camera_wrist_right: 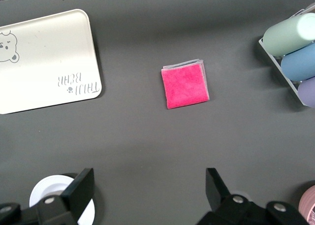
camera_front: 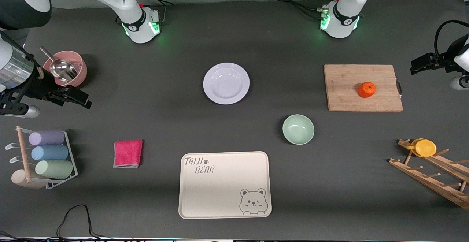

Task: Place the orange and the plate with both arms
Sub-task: 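Move the left gripper toward the orange while the right gripper reaches forward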

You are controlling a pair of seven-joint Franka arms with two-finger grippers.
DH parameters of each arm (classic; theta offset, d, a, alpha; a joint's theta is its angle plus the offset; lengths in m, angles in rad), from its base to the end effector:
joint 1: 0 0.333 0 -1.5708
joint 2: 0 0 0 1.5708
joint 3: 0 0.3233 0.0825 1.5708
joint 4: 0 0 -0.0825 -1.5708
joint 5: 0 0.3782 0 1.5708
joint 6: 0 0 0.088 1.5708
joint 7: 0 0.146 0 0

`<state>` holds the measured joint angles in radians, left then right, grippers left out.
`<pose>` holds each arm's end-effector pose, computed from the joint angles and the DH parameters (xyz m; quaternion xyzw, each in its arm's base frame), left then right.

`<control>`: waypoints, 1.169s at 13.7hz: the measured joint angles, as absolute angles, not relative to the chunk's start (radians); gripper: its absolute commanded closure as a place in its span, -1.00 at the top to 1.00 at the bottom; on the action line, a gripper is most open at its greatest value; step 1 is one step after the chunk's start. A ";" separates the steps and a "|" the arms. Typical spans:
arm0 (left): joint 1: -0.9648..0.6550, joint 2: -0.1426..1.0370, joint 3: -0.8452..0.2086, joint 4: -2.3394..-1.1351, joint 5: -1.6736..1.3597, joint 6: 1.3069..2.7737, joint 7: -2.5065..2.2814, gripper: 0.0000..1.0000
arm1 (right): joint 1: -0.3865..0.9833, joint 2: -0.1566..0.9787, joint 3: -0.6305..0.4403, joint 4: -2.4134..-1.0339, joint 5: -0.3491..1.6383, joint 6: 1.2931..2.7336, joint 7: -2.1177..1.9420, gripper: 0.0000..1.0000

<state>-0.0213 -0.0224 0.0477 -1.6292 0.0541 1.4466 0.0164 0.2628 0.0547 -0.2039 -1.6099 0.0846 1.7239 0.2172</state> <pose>0.5194 0.0224 0.5689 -0.9964 -0.0061 0.0805 0.0248 0.5788 0.0479 0.5585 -0.9954 0.0838 -0.0249 0.0403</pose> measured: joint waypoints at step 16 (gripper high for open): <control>-0.013 -0.136 0.099 -1.727 0.056 1.398 0.019 1.00 | 0.262 0.056 -0.228 -1.621 0.085 1.724 0.220 1.00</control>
